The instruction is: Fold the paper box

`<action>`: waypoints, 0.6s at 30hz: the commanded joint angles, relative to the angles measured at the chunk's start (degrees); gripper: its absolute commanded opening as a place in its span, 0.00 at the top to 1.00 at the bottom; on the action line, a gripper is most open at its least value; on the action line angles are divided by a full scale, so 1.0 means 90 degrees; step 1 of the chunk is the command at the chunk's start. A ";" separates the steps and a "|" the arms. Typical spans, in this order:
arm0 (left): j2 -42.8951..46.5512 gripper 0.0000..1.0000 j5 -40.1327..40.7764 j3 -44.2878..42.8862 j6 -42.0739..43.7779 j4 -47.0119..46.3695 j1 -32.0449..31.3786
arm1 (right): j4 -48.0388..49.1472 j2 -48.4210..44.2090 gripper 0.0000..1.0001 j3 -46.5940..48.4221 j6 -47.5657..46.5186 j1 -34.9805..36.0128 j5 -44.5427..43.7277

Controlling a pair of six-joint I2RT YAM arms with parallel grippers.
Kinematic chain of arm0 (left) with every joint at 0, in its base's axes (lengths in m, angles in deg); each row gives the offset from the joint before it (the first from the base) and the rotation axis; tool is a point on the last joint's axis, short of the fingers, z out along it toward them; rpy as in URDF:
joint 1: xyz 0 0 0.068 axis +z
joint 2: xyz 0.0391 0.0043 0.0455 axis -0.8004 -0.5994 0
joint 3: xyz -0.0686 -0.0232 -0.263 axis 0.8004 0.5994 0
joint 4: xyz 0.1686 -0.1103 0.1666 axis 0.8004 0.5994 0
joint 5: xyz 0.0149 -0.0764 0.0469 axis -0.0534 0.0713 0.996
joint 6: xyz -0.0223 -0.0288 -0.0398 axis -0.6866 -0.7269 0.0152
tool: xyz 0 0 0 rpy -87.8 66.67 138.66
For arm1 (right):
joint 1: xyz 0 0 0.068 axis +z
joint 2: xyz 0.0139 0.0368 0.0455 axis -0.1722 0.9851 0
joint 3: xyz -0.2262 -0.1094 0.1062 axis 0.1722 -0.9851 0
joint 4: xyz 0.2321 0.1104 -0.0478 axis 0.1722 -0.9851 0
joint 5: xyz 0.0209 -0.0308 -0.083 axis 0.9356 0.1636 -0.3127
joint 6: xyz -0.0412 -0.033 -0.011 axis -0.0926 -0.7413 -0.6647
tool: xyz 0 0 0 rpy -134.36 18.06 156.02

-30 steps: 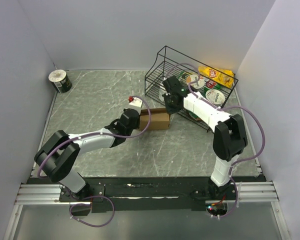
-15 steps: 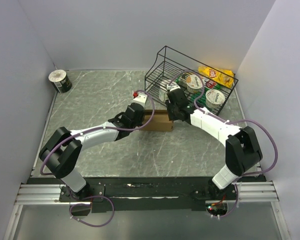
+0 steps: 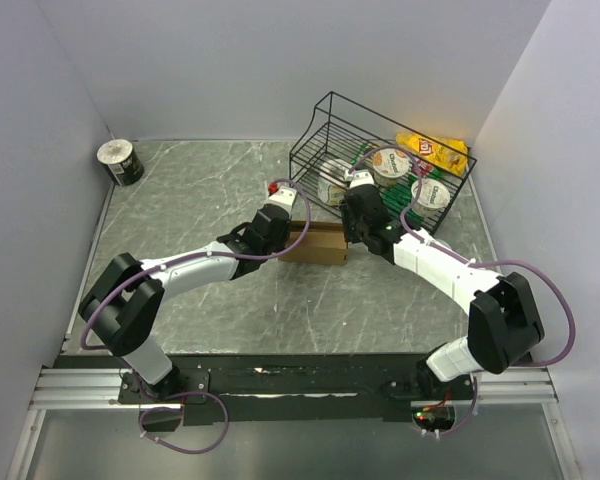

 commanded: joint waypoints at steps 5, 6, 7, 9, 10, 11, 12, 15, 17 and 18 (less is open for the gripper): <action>-0.0185 0.99 -0.0396 -0.0028 0.0032 0.0621 -0.0049 | 0.0354 -0.0058 0.66 -0.0105 -0.0273 -0.0095 -0.0045; -0.0185 0.99 -0.0396 -0.0018 0.0032 0.0611 -0.0039 | 0.0364 -0.0038 0.66 -0.0115 -0.0283 -0.0095 -0.0045; -0.0175 0.99 -0.0396 -0.0008 0.0032 0.0601 -0.0039 | 0.0374 0.0001 0.66 -0.0125 -0.0293 -0.0085 -0.0054; -0.0166 0.99 -0.0396 0.0012 0.0032 0.0611 -0.0020 | 0.0345 0.0069 0.67 -0.0125 -0.0322 -0.0124 -0.0074; -0.0175 0.99 -0.0406 0.0012 0.0032 0.0601 -0.0029 | 0.0345 0.0108 0.67 -0.0115 -0.0322 -0.0134 -0.0084; -0.0166 0.99 -0.0406 0.0002 0.0022 0.0620 -0.0029 | 0.0364 0.0128 0.67 -0.0144 -0.0351 -0.0144 -0.0084; -0.0166 0.99 -0.0406 0.0012 0.0022 0.0601 -0.0029 | 0.0393 0.0128 0.68 -0.0154 -0.0371 -0.0144 -0.0084; -0.0156 0.99 -0.0416 0.0021 0.0022 0.0601 -0.0020 | 0.0491 0.0157 0.70 -0.0213 -0.0459 -0.0173 -0.0113; -0.0146 0.99 -0.0396 0.0021 0.0022 0.0611 -0.0029 | 0.0511 0.0187 0.70 -0.0203 -0.0527 -0.0183 -0.0113; -0.0146 0.99 -0.0396 0.0021 0.0032 0.0620 -0.0029 | 0.0501 0.0216 0.71 -0.0193 -0.0547 -0.0193 -0.0113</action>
